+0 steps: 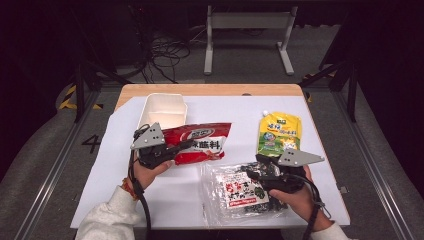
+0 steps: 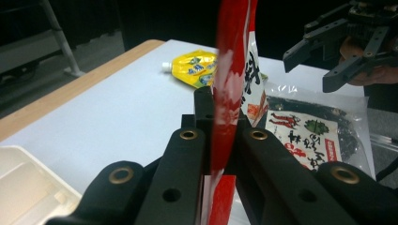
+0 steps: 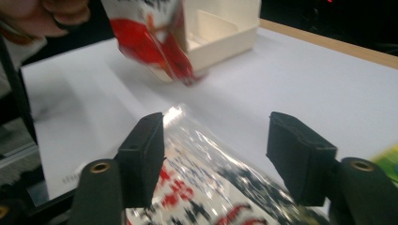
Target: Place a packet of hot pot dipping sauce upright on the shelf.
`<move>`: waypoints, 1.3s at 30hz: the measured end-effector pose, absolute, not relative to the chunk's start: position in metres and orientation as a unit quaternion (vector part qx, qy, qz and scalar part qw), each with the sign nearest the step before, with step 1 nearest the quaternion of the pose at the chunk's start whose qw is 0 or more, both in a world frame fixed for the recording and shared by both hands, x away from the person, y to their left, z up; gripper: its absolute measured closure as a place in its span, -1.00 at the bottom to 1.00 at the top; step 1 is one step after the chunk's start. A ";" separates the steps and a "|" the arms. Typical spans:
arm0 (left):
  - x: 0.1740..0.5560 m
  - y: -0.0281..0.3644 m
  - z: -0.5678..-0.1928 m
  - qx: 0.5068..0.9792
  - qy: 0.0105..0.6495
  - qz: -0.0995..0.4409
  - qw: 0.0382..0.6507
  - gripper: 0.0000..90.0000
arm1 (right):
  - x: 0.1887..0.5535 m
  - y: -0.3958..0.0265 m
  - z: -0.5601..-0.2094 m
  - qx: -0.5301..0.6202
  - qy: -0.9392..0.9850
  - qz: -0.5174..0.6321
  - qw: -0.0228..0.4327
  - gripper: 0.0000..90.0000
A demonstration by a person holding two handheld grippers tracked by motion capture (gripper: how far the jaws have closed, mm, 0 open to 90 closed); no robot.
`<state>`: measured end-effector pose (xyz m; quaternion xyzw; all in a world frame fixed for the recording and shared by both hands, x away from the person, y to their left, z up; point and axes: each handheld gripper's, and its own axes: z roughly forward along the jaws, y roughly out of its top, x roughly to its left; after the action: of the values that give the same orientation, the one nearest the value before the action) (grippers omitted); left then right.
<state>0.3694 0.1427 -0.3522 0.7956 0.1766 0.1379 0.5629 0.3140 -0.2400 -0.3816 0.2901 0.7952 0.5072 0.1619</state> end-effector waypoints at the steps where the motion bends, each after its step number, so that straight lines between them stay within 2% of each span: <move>1: 0.369 0.144 -0.351 0.793 0.177 0.138 0.566 1.00 | 0.311 -0.246 -0.381 0.293 0.798 0.497 0.174 -0.25; 6: 0.368 0.153 -0.344 0.784 0.180 0.142 0.577 1.00 | 0.301 -0.271 -0.388 0.320 0.803 0.449 0.227 -0.34; 14: 0.371 0.166 -0.329 0.768 0.185 0.161 0.591 1.00 | 0.293 -0.292 -0.392 0.348 0.792 0.446 0.231 -0.37; 19: 0.378 0.183 -0.315 0.761 0.198 0.185 0.589 1.00 | 0.292 -0.295 -0.398 0.368 0.792 0.436 0.218 -0.38; 29: 0.425 0.211 -0.292 0.769 0.233 0.223 0.551 1.00 | 0.282 -0.301 -0.406 0.381 0.787 0.435 0.213 -0.43; 39: 0.478 0.212 -0.298 0.795 0.234 0.231 0.509 1.00 | 0.269 -0.312 -0.419 0.411 0.785 0.410 0.215 -0.44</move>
<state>0.4784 0.2125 -0.2975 0.7953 0.2340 0.2309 0.5093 0.2695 -0.3125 -0.4193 0.4114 0.7852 0.4097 0.2155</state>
